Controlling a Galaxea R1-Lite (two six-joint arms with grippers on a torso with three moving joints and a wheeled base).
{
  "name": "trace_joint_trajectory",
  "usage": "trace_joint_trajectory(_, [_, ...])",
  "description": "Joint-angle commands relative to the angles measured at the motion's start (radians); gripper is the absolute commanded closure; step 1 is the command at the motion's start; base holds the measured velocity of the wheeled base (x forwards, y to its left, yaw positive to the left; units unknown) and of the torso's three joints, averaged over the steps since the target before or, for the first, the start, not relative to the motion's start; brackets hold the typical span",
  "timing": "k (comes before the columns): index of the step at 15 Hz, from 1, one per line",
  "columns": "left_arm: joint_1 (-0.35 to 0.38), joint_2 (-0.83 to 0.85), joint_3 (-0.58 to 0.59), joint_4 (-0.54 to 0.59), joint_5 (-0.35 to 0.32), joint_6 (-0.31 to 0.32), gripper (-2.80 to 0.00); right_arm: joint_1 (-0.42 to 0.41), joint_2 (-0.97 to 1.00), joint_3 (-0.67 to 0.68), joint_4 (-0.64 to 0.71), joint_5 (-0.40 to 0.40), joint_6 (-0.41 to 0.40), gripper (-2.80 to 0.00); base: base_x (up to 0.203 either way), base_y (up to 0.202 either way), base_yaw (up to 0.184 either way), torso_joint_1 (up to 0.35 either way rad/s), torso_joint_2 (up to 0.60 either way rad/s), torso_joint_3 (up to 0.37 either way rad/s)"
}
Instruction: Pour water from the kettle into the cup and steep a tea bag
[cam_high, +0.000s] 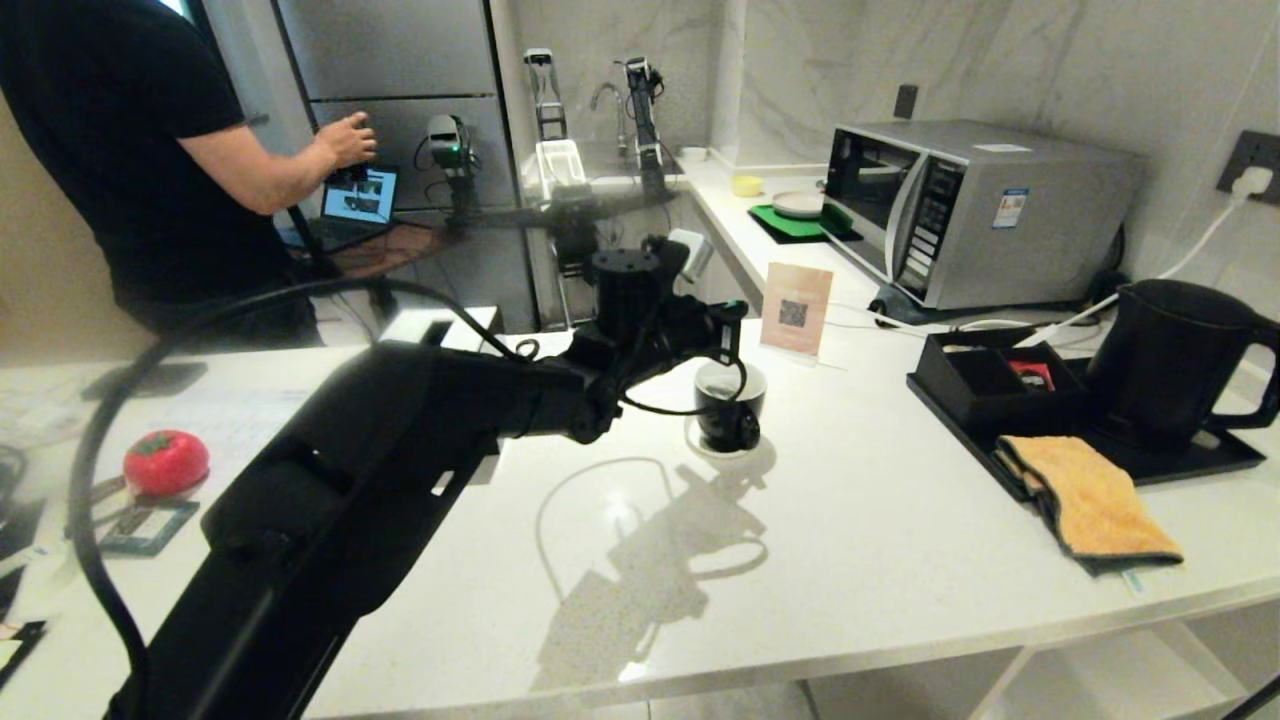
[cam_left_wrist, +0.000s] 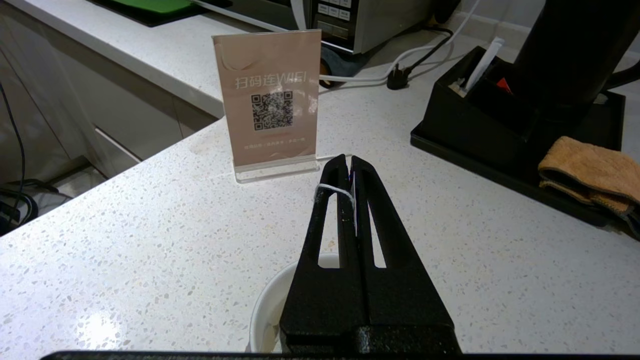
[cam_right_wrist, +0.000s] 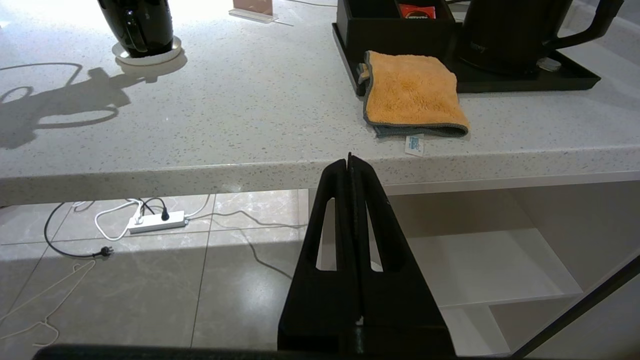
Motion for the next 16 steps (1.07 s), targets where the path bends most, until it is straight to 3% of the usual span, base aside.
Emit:
trace_joint_trajectory(1, [0.000,-0.005,-0.003,-0.003,-0.002,-0.002,0.00,0.000,0.002,0.000,0.000,0.000,0.000,0.00,0.000,0.000,0.000,0.000,0.00,0.000])
trace_joint_trajectory(16, [0.050,-0.179,-0.005,0.032,-0.003,-0.002,0.00,0.000,0.002,0.000,0.000,0.000,0.000,0.00,0.000,0.000,0.000,0.000,0.00,0.000])
